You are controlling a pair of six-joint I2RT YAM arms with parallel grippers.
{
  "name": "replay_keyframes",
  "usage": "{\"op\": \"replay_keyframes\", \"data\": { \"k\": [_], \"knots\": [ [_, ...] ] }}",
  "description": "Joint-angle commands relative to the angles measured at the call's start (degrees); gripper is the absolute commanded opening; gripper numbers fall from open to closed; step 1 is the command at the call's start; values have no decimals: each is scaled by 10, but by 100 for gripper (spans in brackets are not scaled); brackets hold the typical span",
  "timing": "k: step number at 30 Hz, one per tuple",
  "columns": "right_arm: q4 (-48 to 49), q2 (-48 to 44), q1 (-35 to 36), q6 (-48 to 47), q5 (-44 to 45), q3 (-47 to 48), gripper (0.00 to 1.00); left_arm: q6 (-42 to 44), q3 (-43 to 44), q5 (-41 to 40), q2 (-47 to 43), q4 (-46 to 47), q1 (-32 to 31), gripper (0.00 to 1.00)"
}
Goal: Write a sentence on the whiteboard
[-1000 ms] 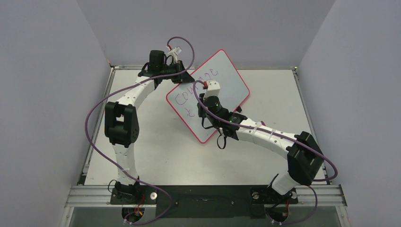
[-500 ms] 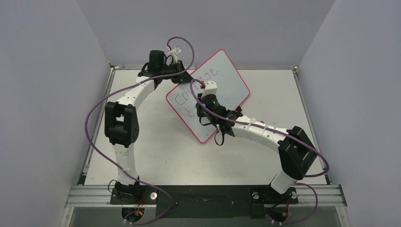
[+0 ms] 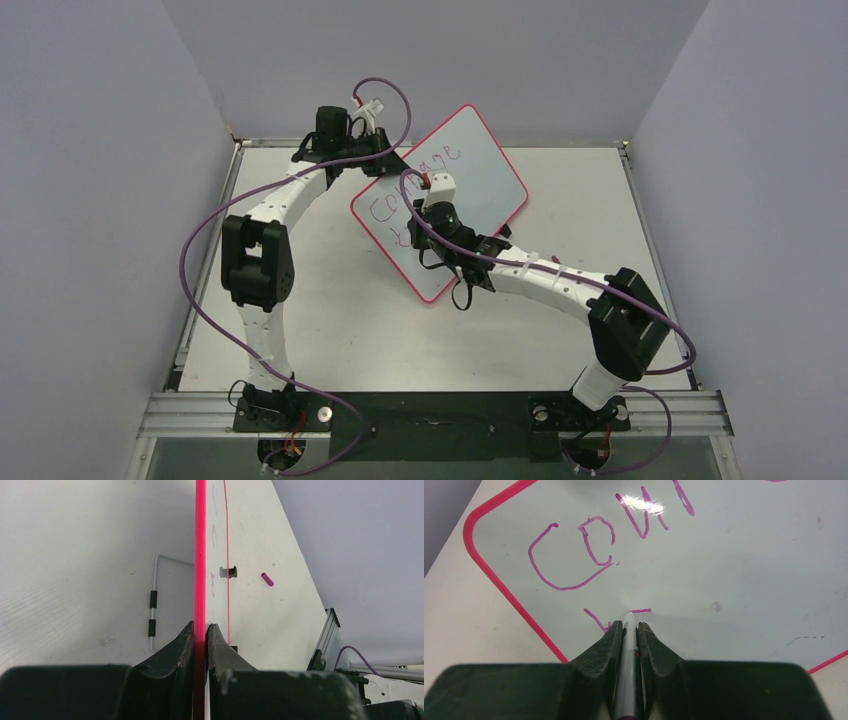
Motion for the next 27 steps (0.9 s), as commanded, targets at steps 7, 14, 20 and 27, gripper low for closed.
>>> {"op": "replay_keyframes", "data": {
  "k": [7,14,20,27],
  "knots": [
    [21,-9,16,19,-4,-38,0,43,9,-3,-19,14,-11,0],
    [18,-23,13,22,19,-64,0,43,8,-3,-19,14,-10,0],
    [15,-25,-4,27,25,-62,0,44,8,-3,-18,14,-11,0],
    [2,-10,-22,17,18,-19,0,43,9,-3,-17,14,-11,0]
  ]
}}
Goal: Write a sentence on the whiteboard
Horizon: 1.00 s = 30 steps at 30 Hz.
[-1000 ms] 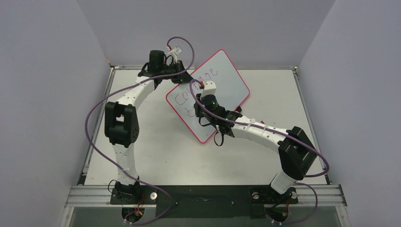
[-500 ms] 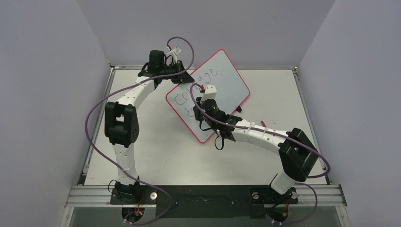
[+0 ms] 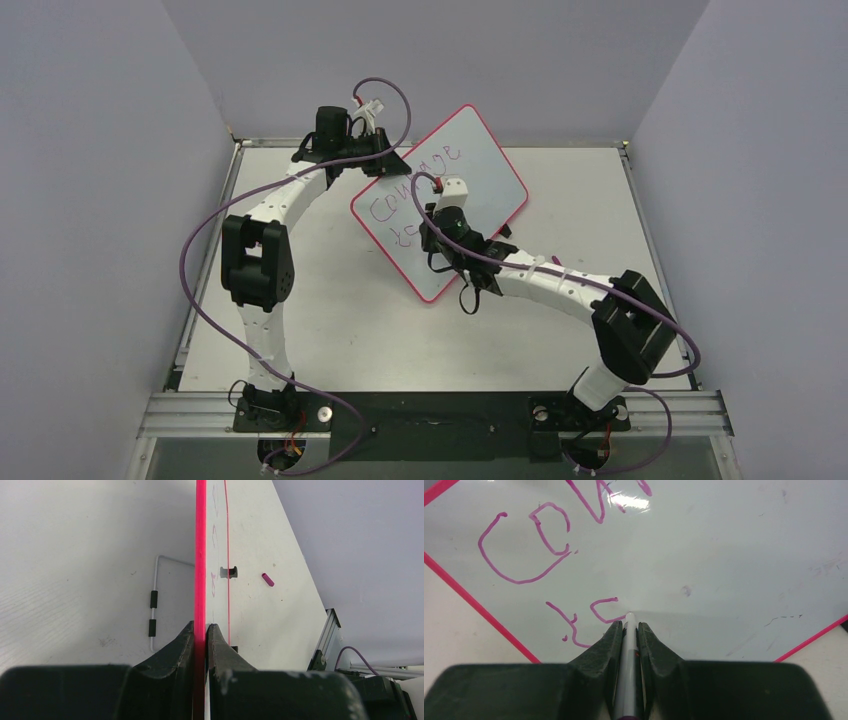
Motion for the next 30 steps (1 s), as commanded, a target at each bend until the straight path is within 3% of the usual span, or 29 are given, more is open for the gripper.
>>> {"op": "replay_keyframes", "data": {
  "k": [1,17,30],
  "knots": [
    [-23,14,-10,-5,0,44,0,44,9,-1,-17,14,-11,0],
    [-23,33,7,1,-35,86,0,45,11,0,-15,12,-11,0],
    [-45,-47,11,-12,7,62,0,46,5,-1,-23,13,-10,0]
  ]
}}
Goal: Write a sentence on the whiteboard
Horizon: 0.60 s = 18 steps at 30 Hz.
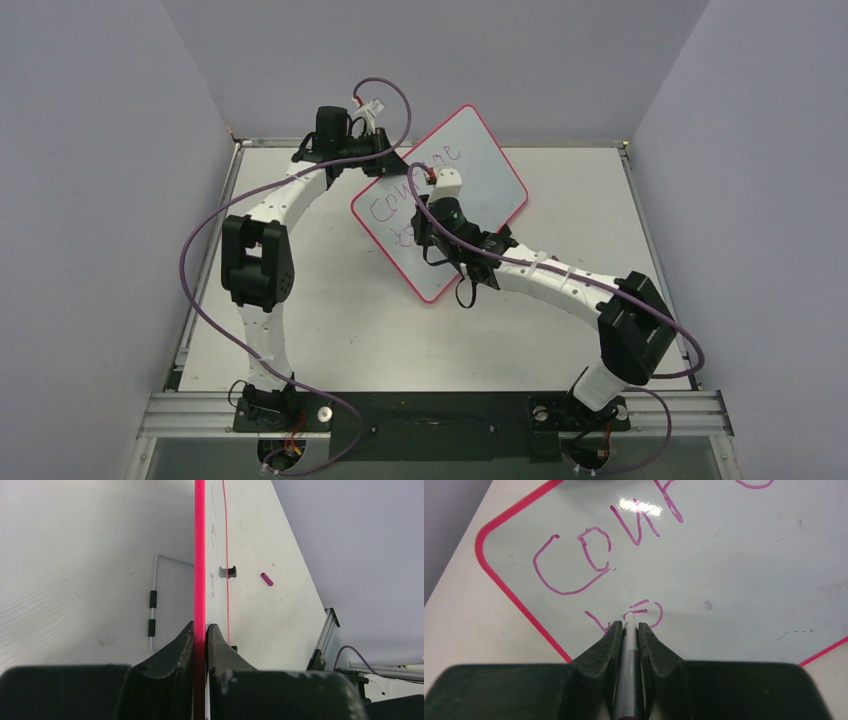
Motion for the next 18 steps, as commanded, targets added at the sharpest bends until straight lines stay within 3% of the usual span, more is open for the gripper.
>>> {"op": "replay_keyframes", "data": {
  "k": [1,7,18],
  "knots": [
    [-2,-66,1,-14,26,-3,0,46,5,-4,-22,13,-9,0],
    [-29,-109,-29,-42,45,-19,0,47,6,-4,-23,12,-9,0],
    [-13,-146,-112,-74,-30,-61,0,52,9,-13,-19,5,-10,0]
  ]
}}
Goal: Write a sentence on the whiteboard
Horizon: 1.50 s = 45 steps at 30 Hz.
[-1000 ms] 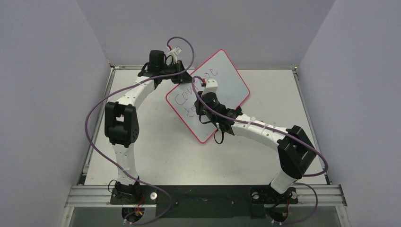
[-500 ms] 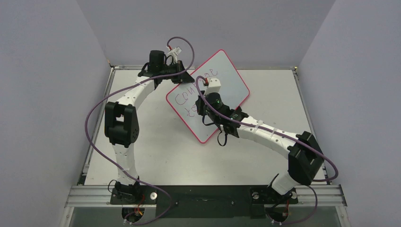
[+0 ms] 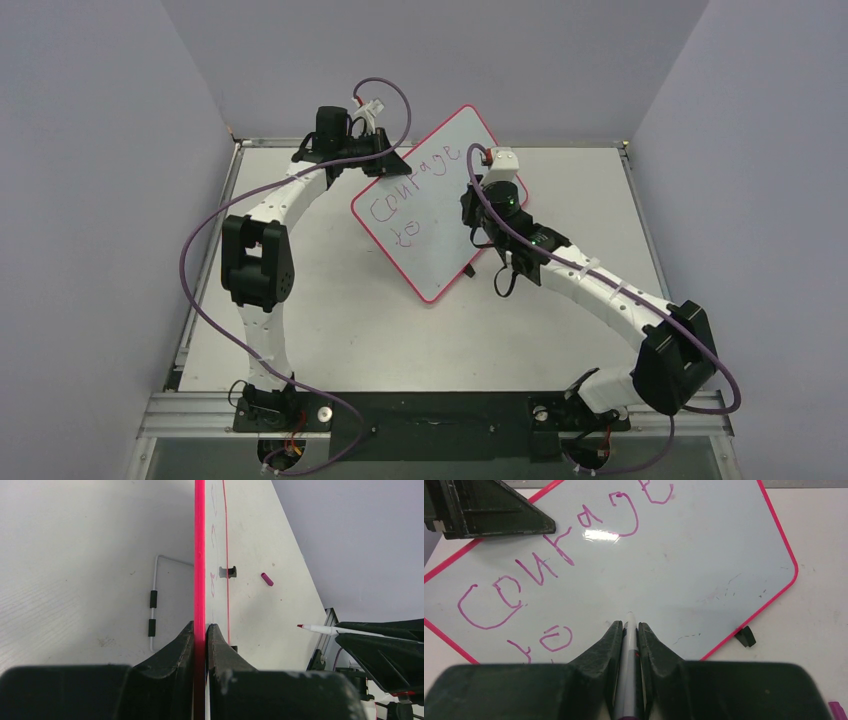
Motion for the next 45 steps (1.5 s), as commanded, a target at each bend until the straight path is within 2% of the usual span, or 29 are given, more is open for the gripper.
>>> {"op": "replay_keyframes", "data": {
  "k": [1,25,37,45],
  "knots": [
    [14,-16,-6,-32,-40,-7,0,52,9,-13,-20,4,-11,0],
    [127,-15,-47,-83,-227,-69,0,76,15,-42,-24,-28,-14,0],
    [170,-14,-57,-85,-270,-94,0,93,29,-54,-17,-56,-27,0],
    [208,18,-56,-64,-282,-92,0,100,34,-58,-17,-64,-31,0]
  ]
}}
